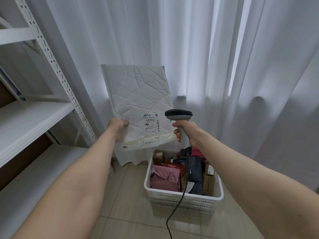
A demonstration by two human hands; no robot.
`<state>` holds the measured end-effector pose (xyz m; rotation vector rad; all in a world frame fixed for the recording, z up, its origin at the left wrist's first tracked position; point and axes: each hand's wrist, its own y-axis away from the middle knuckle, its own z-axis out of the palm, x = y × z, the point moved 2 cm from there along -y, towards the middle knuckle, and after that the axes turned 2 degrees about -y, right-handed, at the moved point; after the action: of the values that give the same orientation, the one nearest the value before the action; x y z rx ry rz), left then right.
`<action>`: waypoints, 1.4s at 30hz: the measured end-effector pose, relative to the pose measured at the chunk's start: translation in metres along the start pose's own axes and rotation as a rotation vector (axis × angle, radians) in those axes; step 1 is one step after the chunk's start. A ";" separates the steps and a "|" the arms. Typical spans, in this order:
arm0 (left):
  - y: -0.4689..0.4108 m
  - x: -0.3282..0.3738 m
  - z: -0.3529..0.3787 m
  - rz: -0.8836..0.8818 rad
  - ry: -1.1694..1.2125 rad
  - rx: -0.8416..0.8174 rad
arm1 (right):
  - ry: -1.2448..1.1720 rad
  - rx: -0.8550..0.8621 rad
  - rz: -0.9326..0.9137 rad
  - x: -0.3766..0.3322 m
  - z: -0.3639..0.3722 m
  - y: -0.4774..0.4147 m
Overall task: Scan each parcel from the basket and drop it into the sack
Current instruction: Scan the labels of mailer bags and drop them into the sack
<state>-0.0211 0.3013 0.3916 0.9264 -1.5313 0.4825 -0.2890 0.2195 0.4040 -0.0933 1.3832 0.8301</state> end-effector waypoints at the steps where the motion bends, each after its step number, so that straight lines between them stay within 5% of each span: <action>1: 0.001 -0.003 -0.004 -0.019 0.019 -0.029 | -0.032 0.021 0.000 0.005 0.002 -0.002; 7: 0.013 -0.027 -0.035 -0.084 -0.042 -0.081 | -0.108 0.154 0.004 0.039 0.011 -0.010; 13: 0.052 -0.055 -0.087 -0.115 -0.102 0.037 | -0.034 0.269 0.017 0.070 0.021 -0.003; 23: 0.188 -0.114 -0.166 -0.260 -0.196 0.260 | -0.080 0.087 0.188 0.165 0.044 0.084; 32: 0.294 -0.192 -0.253 -0.258 -0.117 0.357 | 0.242 0.059 0.261 0.241 0.097 0.151; 38: 0.325 -0.249 -0.312 -0.350 -0.377 0.555 | 0.296 -0.027 0.379 0.291 0.140 0.177; 42: 0.338 -0.285 -0.343 -0.485 -0.592 0.541 | 0.350 -0.105 0.433 0.318 0.169 0.188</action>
<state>-0.0807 0.8407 0.2531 1.9378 -1.6340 0.2759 -0.2696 0.5891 0.2370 -0.0189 1.7190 1.2930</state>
